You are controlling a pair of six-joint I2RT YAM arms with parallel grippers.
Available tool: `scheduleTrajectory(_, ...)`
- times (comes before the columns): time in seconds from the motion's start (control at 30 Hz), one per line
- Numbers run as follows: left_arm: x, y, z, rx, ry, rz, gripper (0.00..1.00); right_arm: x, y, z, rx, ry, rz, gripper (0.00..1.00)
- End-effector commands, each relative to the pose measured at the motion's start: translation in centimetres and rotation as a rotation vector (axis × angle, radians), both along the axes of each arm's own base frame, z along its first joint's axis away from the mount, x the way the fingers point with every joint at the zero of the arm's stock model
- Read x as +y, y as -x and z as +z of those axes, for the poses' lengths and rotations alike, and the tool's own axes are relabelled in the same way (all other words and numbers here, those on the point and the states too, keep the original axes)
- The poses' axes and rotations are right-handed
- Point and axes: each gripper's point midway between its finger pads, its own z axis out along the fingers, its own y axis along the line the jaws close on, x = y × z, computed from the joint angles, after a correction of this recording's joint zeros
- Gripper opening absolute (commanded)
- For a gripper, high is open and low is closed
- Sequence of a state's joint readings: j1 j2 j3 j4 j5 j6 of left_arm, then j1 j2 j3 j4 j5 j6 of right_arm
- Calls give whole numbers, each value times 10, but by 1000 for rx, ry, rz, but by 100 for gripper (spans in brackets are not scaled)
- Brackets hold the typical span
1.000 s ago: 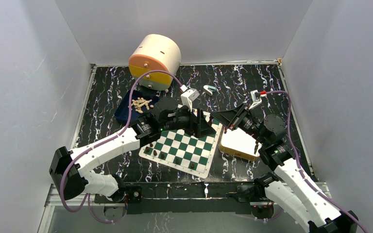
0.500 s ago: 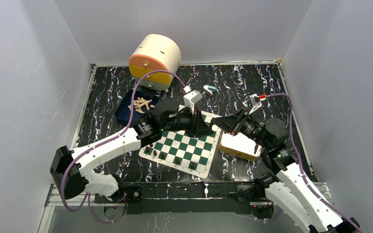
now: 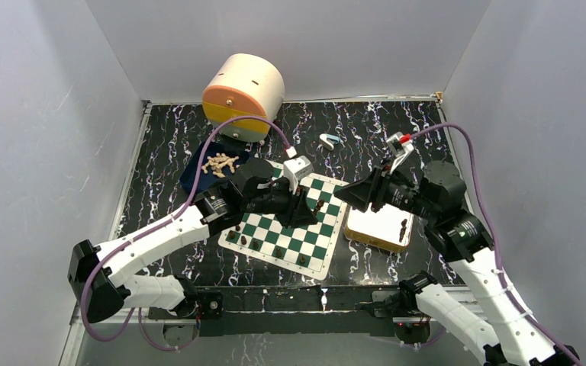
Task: Set up the chess pieces on the board
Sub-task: Place the chess piece on the chessboard.
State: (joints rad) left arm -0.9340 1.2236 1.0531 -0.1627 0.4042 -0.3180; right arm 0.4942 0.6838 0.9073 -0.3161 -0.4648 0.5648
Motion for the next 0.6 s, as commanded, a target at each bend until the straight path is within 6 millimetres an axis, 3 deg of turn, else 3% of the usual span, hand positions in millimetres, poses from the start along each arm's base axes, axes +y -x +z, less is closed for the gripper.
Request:
scheduleTrajectory(0.0,10,12,-13,-16,-43,-73,1,12,12,-3,24,54,141,49)
scheduleTrajectory(0.23,7,16,-21,1,-57,-113,1,33,9,-17,169,54,270,44)
scheduleTrajectory(0.57,7,15,-27,12,-73,-112,0,39,7,-34,247,69,307,40)
